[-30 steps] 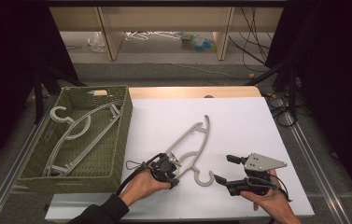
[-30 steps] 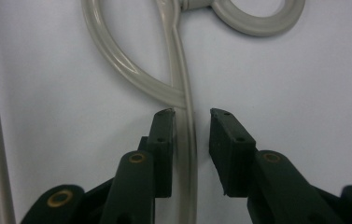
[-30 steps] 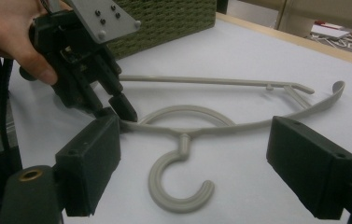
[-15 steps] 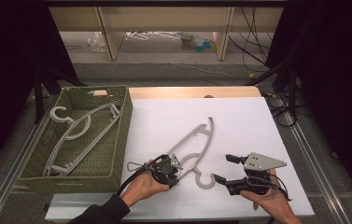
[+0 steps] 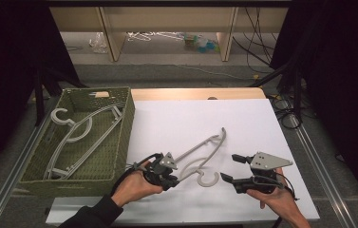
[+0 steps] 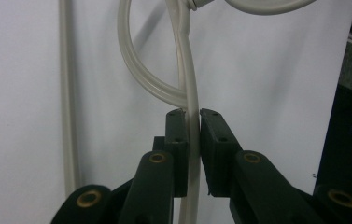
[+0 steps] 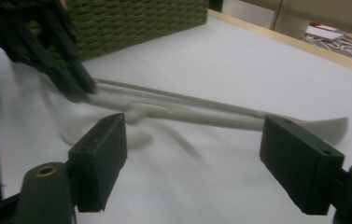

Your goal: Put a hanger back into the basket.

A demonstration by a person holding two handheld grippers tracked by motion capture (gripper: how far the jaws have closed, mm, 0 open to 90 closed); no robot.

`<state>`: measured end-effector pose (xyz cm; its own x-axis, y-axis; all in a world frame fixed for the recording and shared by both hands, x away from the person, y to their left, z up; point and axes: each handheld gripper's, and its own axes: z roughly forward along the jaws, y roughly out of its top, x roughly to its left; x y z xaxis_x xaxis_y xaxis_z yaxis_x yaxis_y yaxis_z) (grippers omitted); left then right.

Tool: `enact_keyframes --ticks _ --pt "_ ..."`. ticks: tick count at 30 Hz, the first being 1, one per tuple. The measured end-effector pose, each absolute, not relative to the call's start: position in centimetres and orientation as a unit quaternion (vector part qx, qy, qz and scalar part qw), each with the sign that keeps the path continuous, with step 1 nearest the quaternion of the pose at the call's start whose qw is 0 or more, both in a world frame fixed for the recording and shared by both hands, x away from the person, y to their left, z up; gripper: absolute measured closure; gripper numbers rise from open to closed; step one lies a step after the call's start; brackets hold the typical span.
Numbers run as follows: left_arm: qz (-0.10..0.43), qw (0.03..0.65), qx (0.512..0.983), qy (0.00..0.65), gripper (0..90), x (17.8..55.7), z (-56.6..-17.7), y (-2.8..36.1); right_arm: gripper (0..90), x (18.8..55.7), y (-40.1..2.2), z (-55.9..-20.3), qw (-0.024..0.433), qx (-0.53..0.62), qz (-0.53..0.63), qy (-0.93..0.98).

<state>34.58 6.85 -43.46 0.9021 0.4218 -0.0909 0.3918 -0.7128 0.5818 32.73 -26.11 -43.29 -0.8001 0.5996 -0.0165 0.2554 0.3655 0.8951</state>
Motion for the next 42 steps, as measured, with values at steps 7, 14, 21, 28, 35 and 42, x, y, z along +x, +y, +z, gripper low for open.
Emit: enact_keyframes --ticks 7,14,21,28,35,42 --pt "0.014 0.321 0.920 0.227 81.4 34.6 -43.2 7.4 28.2 35.2 -25.8 -44.5 0.192 0.249 0.469 0.825" --pt "0.010 0.325 0.919 0.225 81.5 34.2 -43.2 7.6 29.7 36.6 -24.0 -45.3 0.206 0.191 0.459 0.843" --pt "0.002 0.329 0.918 0.219 81.5 33.3 -42.8 7.9 29.6 36.8 -22.7 -45.1 0.219 0.151 0.458 0.848" --pt "-0.001 0.336 0.916 0.217 81.6 32.3 -42.5 8.5 29.4 36.8 -22.0 -45.4 0.229 0.123 0.430 0.865" --pt "-0.009 0.359 0.910 0.206 88.8 31.9 -42.0 8.7 31.7 36.8 -20.3 -46.2 0.242 0.068 0.379 0.890" --pt "-0.012 0.366 0.907 0.207 85.1 33.1 -43.1 8.7 60.3 37.4 -18.6 -46.1 0.241 0.013 0.374 0.896"
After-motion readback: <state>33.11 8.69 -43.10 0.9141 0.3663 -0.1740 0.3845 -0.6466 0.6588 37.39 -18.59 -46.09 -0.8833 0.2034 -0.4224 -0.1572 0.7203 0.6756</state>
